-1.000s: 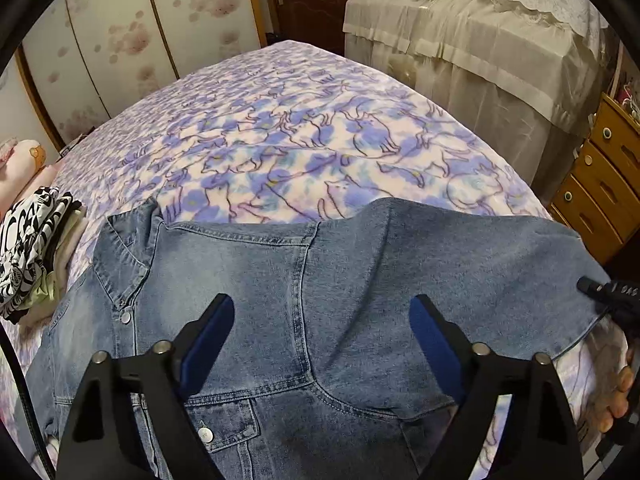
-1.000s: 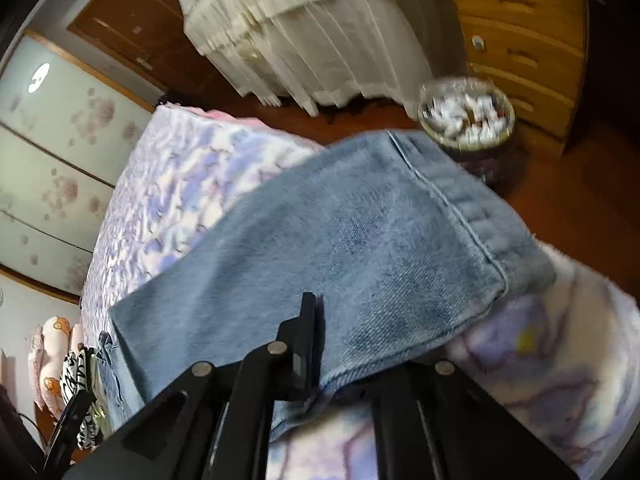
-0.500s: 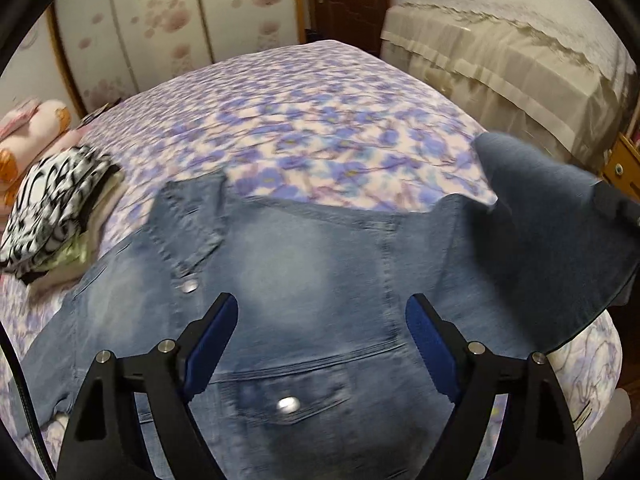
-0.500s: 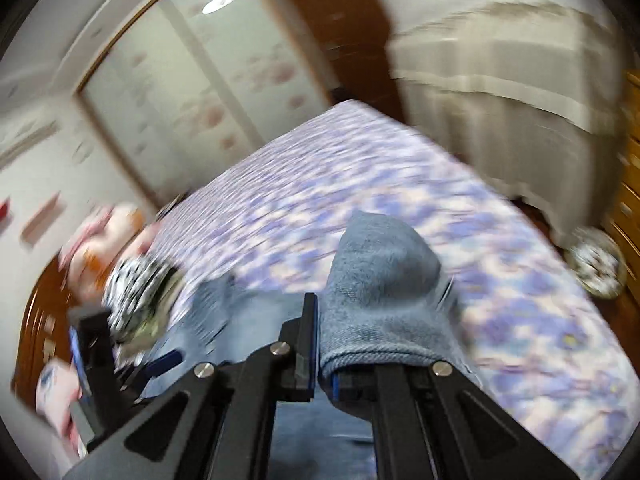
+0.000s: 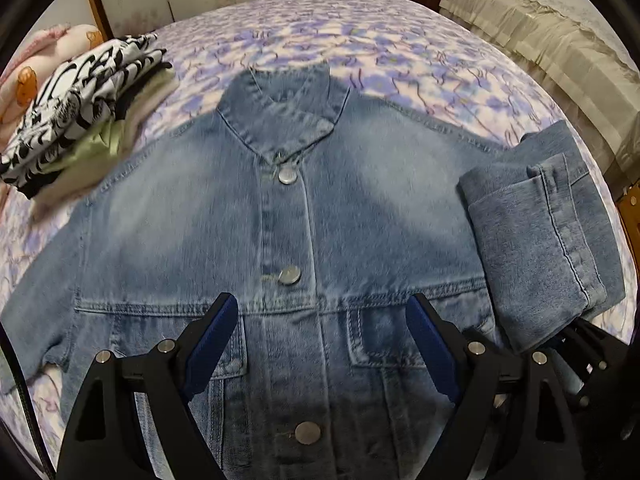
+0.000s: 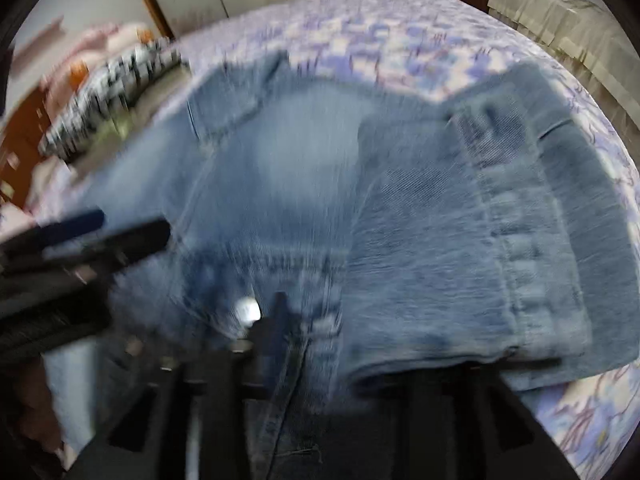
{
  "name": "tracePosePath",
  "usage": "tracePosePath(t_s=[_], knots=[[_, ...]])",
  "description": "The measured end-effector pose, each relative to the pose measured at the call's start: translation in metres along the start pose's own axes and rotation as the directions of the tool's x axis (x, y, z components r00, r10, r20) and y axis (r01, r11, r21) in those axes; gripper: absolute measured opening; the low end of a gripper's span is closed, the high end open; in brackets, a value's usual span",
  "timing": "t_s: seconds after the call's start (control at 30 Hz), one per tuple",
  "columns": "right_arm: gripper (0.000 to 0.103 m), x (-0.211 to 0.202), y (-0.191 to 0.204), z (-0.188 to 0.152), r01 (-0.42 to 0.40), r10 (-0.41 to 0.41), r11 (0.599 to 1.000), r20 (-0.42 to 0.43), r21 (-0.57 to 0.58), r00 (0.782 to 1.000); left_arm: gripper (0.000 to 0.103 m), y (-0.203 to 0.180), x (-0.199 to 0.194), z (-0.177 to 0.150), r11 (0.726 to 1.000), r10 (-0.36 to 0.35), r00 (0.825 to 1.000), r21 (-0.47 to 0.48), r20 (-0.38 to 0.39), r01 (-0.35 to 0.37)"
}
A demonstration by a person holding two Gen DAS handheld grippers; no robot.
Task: Fold large clothes
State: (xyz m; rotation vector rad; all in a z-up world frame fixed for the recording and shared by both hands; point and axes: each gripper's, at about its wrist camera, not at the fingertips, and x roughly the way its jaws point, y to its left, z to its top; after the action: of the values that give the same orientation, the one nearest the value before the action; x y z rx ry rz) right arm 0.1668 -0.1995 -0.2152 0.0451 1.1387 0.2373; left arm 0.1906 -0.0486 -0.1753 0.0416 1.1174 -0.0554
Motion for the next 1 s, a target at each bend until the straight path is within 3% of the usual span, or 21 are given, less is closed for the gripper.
tracePosePath(t_s=[0.1,0.3,0.57,0.77,1.0], knots=[[0.058,-0.013,-0.002,-0.012,-0.031,0.03,0.999,0.008,0.024,1.0,0.085,-0.004,-0.004,-0.004,1.0,-0.021,1.0,0.019,0.009,0.021],[0.058,-0.05,-0.01,-0.03,-0.087,0.084,0.991,0.041,0.102,0.996,0.085,-0.022,-0.025,-0.004,0.995,-0.081,0.995,0.058,0.052,0.078],[0.058,-0.101,-0.052,-0.053,-0.042,0.018,0.976,0.11,0.215,0.994,0.085,-0.074,-0.035,-0.017,0.973,-0.167,0.985,0.169,0.05,0.156],[0.058,-0.098,-0.077,-0.058,-0.034,0.009,0.961,0.091,0.276,0.996,0.085,-0.122,-0.014,-0.031,0.949,-0.164,0.986,0.274,-0.001,0.158],[0.058,-0.097,-0.09,-0.058,0.023,-0.051,0.958,0.093,0.285,0.994,0.085,-0.146,0.006,-0.028,0.942,-0.145,0.989,0.303,-0.02,0.144]])
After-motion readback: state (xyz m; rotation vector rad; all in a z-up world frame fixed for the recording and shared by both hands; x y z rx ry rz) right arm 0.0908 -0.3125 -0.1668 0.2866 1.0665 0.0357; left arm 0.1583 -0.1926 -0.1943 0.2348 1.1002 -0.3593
